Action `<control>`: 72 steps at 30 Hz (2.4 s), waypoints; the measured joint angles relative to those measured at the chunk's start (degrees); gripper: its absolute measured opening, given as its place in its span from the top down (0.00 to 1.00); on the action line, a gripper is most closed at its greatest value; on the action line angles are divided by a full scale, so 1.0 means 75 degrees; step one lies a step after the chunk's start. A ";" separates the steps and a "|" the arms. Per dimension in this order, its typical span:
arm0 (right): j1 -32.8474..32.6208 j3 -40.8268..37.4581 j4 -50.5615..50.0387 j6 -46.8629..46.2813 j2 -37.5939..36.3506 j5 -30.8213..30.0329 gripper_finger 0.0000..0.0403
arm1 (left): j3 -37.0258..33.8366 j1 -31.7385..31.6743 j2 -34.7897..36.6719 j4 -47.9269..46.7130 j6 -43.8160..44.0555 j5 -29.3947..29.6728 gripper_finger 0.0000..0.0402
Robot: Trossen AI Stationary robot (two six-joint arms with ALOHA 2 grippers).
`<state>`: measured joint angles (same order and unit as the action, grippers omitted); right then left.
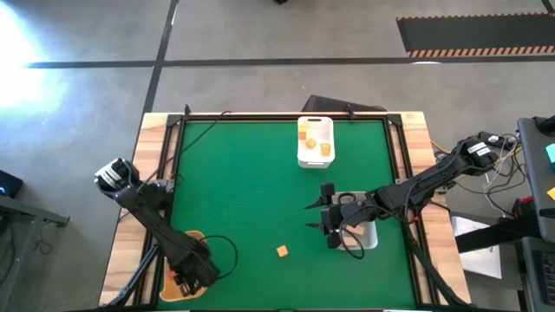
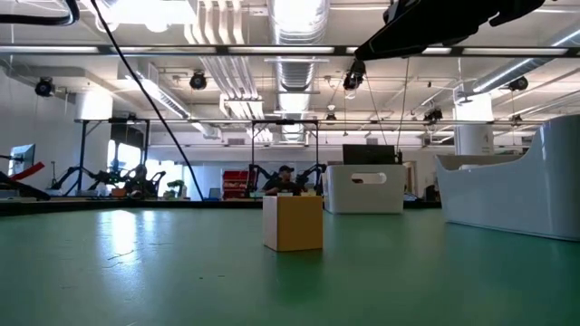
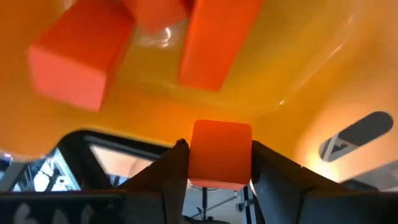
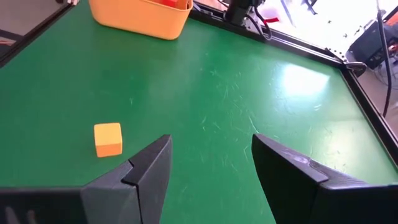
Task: Sort & place blocks by color
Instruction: Put the orange block into the yellow bin, then put the yellow block into the white bin
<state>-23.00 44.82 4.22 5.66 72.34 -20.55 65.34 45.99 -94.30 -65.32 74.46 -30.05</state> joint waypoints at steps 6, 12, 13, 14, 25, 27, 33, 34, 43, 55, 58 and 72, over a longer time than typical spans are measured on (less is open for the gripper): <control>0.0000 0.0000 0.0104 0.0059 0.0000 -0.0001 0.48 | -0.0011 0.0005 -0.0225 0.0224 -0.0174 0.0001 0.61; 0.0000 0.0000 0.0103 0.0052 0.0000 -0.0001 0.48 | -0.0011 -0.0006 -0.0209 0.0246 -0.0179 0.0005 0.60; 0.0000 0.0000 0.0103 0.0049 0.0000 -0.0001 0.48 | -0.0011 -0.0022 -0.0169 0.0245 -0.0179 0.0011 0.60; 0.0000 0.0000 0.0104 0.0040 0.0000 -0.0001 0.48 | 0.0005 -0.0025 -0.0116 0.0237 -0.0178 0.0037 0.60; -0.0074 0.0000 0.0137 -0.0713 0.0000 0.0413 0.48 | 0.0891 -0.0398 0.0128 0.1382 -0.2172 0.4078 0.60; -0.0132 0.0000 0.0150 -0.0733 0.0000 0.0401 0.47 | 0.0927 -0.0447 0.0131 0.2389 -0.3349 0.5432 0.60; -0.0335 0.0066 0.0331 -0.0874 0.0305 0.0402 0.40 | 0.0857 -0.0658 0.0131 0.3492 -0.5210 0.6245 0.60; -0.0377 0.0117 0.0332 -0.0908 0.0397 0.0404 0.38 | 0.0861 -0.0679 0.0131 0.3398 -0.5117 0.6244 0.60; -0.0484 0.1292 -0.0069 -0.0895 0.2017 0.1430 0.30 | 0.0857 -0.0683 0.0137 0.3329 -0.4769 0.6245 0.60; -0.0322 0.3327 -0.1525 -0.1081 0.4149 0.1951 0.27 | 0.0456 -0.0594 0.0137 0.3392 -0.3183 0.3781 0.60; -0.0154 0.3492 -0.1528 -0.1094 0.4418 0.1940 0.28 | 0.0162 -0.0496 0.0133 0.3379 -0.2628 0.3049 0.60; 0.0140 0.3485 -0.1497 -0.1272 0.4747 0.2028 0.35 | -0.0061 -0.0366 0.0284 0.3385 -0.2426 0.2300 0.60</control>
<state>-21.96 70.96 -7.00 -3.89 107.94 -5.34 64.88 43.24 -92.17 -39.94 56.27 -12.79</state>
